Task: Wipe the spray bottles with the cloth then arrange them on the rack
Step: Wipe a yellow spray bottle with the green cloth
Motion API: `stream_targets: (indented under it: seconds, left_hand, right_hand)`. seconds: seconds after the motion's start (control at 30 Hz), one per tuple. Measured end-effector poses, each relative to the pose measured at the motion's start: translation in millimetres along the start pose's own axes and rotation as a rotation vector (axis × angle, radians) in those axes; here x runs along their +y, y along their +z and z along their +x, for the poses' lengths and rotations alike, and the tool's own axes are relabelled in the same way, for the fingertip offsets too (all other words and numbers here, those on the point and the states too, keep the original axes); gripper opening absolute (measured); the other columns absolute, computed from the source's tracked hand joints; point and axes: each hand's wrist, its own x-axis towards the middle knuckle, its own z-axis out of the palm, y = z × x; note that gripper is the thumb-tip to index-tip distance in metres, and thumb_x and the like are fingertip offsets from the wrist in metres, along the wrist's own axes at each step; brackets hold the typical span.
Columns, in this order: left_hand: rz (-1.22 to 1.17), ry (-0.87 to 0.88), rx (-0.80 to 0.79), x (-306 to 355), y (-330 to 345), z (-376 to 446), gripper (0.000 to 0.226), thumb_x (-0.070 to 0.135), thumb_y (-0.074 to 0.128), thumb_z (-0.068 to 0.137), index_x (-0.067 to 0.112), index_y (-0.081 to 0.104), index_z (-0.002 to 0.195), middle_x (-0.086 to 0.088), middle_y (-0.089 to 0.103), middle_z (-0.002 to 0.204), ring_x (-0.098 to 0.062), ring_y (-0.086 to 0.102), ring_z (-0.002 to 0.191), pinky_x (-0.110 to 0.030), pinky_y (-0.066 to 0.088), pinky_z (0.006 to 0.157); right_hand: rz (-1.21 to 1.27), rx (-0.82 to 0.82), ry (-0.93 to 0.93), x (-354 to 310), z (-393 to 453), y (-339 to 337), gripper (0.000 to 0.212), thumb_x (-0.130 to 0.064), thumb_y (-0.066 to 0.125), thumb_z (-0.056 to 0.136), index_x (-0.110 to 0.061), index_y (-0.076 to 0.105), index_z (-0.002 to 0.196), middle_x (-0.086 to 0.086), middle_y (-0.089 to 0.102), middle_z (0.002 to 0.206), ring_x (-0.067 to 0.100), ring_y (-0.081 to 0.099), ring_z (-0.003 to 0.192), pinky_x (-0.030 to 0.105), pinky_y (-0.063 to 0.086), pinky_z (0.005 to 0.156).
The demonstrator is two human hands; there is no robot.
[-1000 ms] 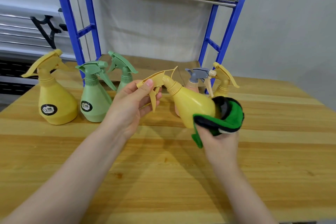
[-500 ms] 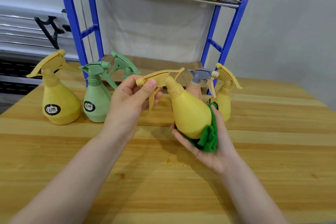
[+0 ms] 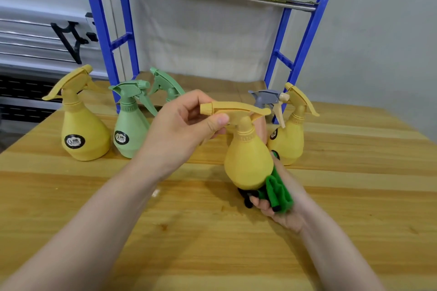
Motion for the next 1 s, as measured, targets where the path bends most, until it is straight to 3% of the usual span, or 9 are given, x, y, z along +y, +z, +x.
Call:
stream_targets:
  seconds: [0.13, 0.27, 0.33, 0.37, 0.4, 0.47, 0.5, 0.7, 1.0]
  left_hand:
    - [0.041, 0.031, 0.011, 0.3, 0.2, -0.4, 0.025, 0.018, 0.068, 0.077, -0.003, 0.059, 0.087, -0.004, 0.065, 0.073, -0.008, 0.067, 0.067, -0.015, 0.049, 0.061]
    - [0.126, 0.051, 0.042, 4.5, -5.5, 1.3, 0.025, 0.024, 0.068, 0.078, 0.002, 0.062, 0.090, 0.001, 0.067, 0.073, -0.014, 0.069, 0.071, -0.029, 0.057, 0.069]
    - [0.171, 0.065, 0.053, 5.7, -9.6, 0.9, 0.026, 0.028, 0.068, 0.078, 0.006, 0.063, 0.091, -0.001, 0.069, 0.075, -0.021, 0.069, 0.075, -0.043, 0.058, 0.078]
    - [0.199, 0.072, 0.053, 5.5, -11.4, 0.4, 0.026, 0.030, 0.067, 0.079, 0.008, 0.064, 0.092, -0.004, 0.069, 0.077, -0.025, 0.068, 0.077, -0.047, 0.056, 0.080]
    - [0.227, 0.077, 0.049, 4.5, -13.0, -0.2, 0.025, 0.031, 0.067, 0.079, 0.010, 0.064, 0.091, -0.005, 0.069, 0.078, -0.028, 0.067, 0.078, -0.050, 0.054, 0.080]
    - [0.258, 0.072, 0.031, 1.3, -14.8, -1.2, 0.022, 0.031, 0.068, 0.079, 0.011, 0.064, 0.089, -0.006, 0.067, 0.077, -0.030, 0.065, 0.078, -0.050, 0.053, 0.077]
    - [0.269, 0.062, 0.014, -0.7, -15.0, -1.1, 0.020, 0.029, 0.069, 0.080, 0.011, 0.064, 0.088, -0.005, 0.067, 0.076, -0.030, 0.064, 0.077, -0.048, 0.053, 0.076]
    - [0.322, 0.010, -0.111, -5.7, -4.9, -2.4, 0.020, 0.031, 0.069, 0.079, 0.014, 0.065, 0.087, 0.000, 0.068, 0.075, -0.013, 0.067, 0.072, -0.029, 0.055, 0.071]
    - [0.293, -0.031, -0.165, -5.8, -5.6, -5.0, 0.006, 0.014, 0.061, 0.093, 0.011, 0.066, 0.090, -0.008, 0.069, 0.080, -0.016, 0.067, 0.071, -0.037, 0.056, 0.070]
  right_hand:
    - [-0.192, 0.151, -0.152, -2.7, -1.0, 2.2, 0.051, -0.062, 0.047, 0.093, -0.012, 0.062, 0.094, 0.011, 0.064, 0.061, 0.022, 0.060, 0.051, 0.024, 0.045, 0.041]
    - [-0.424, 0.314, -0.367, -2.8, -2.7, -5.0, 0.057, -0.064, 0.032, 0.096, -0.018, 0.066, 0.100, 0.009, 0.073, 0.094, 0.018, 0.068, 0.086, 0.034, 0.053, 0.080]
    - [-0.408, 0.370, -0.459, -3.9, -10.1, -6.1, 0.058, -0.059, 0.031, 0.098, -0.012, 0.065, 0.106, 0.011, 0.068, 0.100, 0.013, 0.061, 0.087, 0.026, 0.044, 0.072]
    - [-0.384, 0.391, -0.506, -5.3, -14.4, -8.9, 0.061, -0.054, 0.032, 0.099, -0.002, 0.063, 0.110, -0.011, 0.036, 0.088, 0.005, 0.026, 0.073, 0.025, 0.041, 0.068]
    - [-0.385, 0.416, -0.561, -6.6, -17.6, -13.6, 0.066, -0.050, 0.034, 0.100, 0.010, 0.057, 0.114, 0.003, 0.025, 0.114, 0.010, 0.032, 0.109, 0.022, 0.041, 0.064]
    - [-0.437, 0.432, -0.707, -9.6, -21.2, -19.0, 0.071, -0.049, 0.035, 0.098, 0.018, 0.057, 0.096, -0.007, 0.026, 0.085, 0.033, 0.059, 0.078, 0.011, 0.035, 0.047]
    - [-0.480, 0.422, -0.791, -12.2, -24.3, -18.6, 0.071, -0.052, 0.034, 0.095, 0.013, 0.057, 0.083, 0.007, 0.047, 0.066, 0.021, 0.038, 0.065, 0.011, 0.034, 0.047]
    - [-0.799, 0.178, -1.125, -32.8, -33.9, 3.7, 0.040, -0.060, 0.035, 0.087, -0.029, 0.057, 0.076, -0.022, 0.062, 0.072, -0.006, 0.056, 0.069, 0.014, 0.042, 0.061]
    - [-1.227, 0.094, -1.194, -44.0, -19.0, 34.2, 0.028, -0.063, 0.041, 0.087, -0.039, 0.052, 0.098, -0.010, 0.057, 0.097, 0.024, 0.052, 0.106, 0.033, 0.043, 0.085]
